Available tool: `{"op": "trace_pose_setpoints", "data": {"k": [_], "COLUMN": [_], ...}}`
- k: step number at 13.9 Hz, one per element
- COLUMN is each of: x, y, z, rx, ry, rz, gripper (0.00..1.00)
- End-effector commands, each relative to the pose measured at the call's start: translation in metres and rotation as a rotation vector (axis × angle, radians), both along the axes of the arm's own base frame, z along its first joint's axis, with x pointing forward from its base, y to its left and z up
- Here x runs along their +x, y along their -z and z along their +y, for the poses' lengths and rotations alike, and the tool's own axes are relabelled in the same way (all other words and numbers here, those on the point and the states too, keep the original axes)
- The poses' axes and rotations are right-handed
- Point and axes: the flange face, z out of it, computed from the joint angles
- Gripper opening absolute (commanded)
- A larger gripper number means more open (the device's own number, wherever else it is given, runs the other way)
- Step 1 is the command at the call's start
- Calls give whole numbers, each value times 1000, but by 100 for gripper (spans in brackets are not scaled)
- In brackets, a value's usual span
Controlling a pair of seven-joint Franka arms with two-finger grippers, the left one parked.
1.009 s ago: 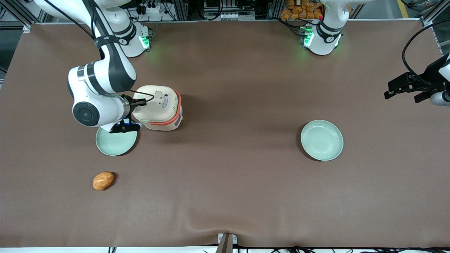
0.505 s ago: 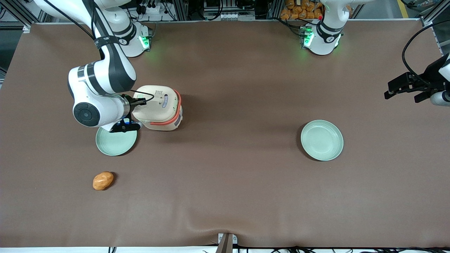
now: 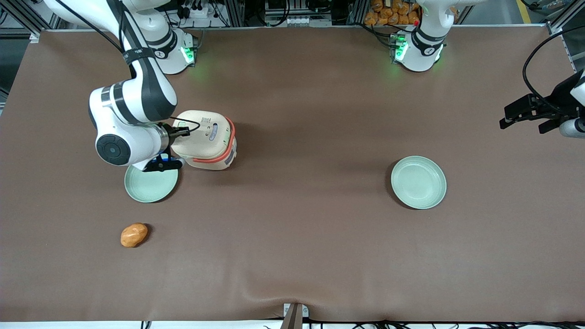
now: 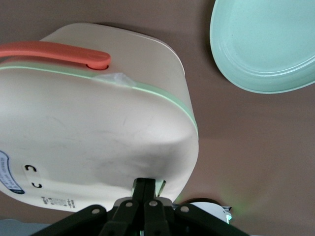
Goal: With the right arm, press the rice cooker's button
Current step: 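Pull the right gripper back away from the opening rice cooker lid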
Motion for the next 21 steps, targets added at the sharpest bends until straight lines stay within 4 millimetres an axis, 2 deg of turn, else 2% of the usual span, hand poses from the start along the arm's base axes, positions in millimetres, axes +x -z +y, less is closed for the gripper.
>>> {"op": "trace_pose_setpoints", "data": {"k": [1,2,3,4,6,9,11,14,16,18,21], "x": [-2,3,7,12,23,38,42,51,45,42,35], "y": [1,-10,-25,-41,-77,-130,-163,-214,-242,-269,-313], "z": [-5,-3,-2,0,1,-4,-5,-20,-29,-49,-65], "rx": [4,9,15,18,28,57,73,95,96,99,74], "ry": [5,4,2,4,6,13,15,39,47,80,88], "rz": [9,-10,-26,-42,-88,-196,-263,-367,-422,-470,-557], "gripper": [0,0,5,15,55,98,100,100,100,100,100]}}
